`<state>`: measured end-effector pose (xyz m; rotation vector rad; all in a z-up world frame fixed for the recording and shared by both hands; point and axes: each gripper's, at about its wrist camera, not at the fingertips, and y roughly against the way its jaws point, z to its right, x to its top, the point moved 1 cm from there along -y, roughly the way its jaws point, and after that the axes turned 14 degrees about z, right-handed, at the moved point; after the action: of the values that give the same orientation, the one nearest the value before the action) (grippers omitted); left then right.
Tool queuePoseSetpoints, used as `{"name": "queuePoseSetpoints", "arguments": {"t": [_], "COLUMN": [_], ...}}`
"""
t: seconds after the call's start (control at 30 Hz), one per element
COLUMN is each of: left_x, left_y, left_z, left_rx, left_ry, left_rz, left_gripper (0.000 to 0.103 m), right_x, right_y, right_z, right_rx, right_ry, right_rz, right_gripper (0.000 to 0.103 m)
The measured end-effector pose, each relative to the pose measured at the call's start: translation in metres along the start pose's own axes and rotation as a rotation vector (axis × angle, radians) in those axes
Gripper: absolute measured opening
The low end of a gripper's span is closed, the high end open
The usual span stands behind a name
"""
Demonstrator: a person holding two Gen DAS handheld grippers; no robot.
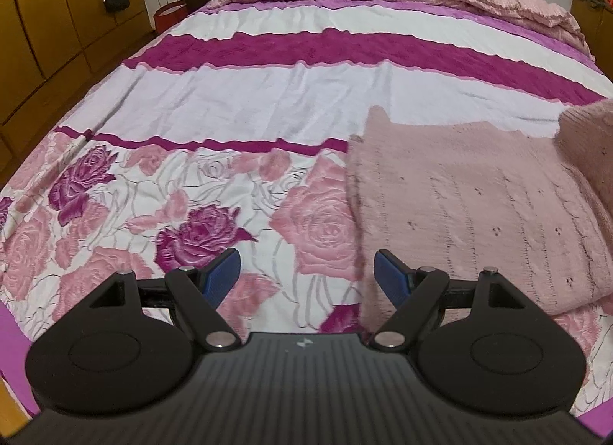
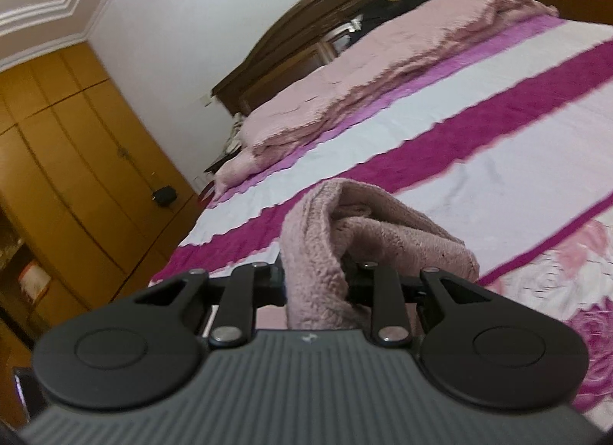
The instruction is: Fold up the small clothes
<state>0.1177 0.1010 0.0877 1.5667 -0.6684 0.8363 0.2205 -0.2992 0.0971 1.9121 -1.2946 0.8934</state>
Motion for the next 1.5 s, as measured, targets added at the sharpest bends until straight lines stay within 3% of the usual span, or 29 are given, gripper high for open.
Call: {"name": "queuePoseSetpoints", "arguments": {"t": [0.23,0.43,0.53,0.67,0.87,1.07,1.1,1.2,1.5], "left_x": [-0.003,-0.009,-0.013,-0.017,-0.019,-0.021,-0.021,-0.021,0.004], "left_y": [0.002,0.0,0.001,0.002,0.005,0.004,0.005,0.006,0.01], "left_z": [-0.024,-0.039,-0.047,-0.06,-0.08,-0.088,-0.088,-0.089,-0.069], "left_rx": [0.02,0.022,0.021,0.02,0.013,0.017,0.016,0.01,-0.035], "left_ry": [0.03,0.062,0.071,0.077,0.112,0.121,0.124,0.123,0.088], "left_rz": [0.006,0.0,-0.002,-0.003,0.009,0.006,0.007,0.012,0.057], "left_gripper": [0.082,0.082,0.082,0.082,0.082,0.082,0.082,0.082,0.082], "right_x": [-0.026,-0.094,-0.125,-0.132,-0.112,-0.176,-0.183,-0.177,-0.139], "right_y": [-0.019,-0.054,-0.071,-0.072,-0.062,-0.087,-0.085,-0.077,-0.034], "right_z": [-0.065,-0.094,-0.093,-0.097,-0.14,-0.157,-0.157,-0.161,-0.156], "right_rx": [0.064,0.058,0.034,0.021,0.062,0.066,0.08,0.107,0.216], "right_ry": [0.149,0.269,0.271,0.25,0.299,0.435,0.445,0.426,0.329], "right_rz": [-0.049,-0.179,-0.262,-0.259,-0.161,-0.347,-0.33,-0.311,-0.297], "right_gripper": [0.027,0.027,0.026,0.026,0.026,0.029,0.031,0.042,0.051]}}
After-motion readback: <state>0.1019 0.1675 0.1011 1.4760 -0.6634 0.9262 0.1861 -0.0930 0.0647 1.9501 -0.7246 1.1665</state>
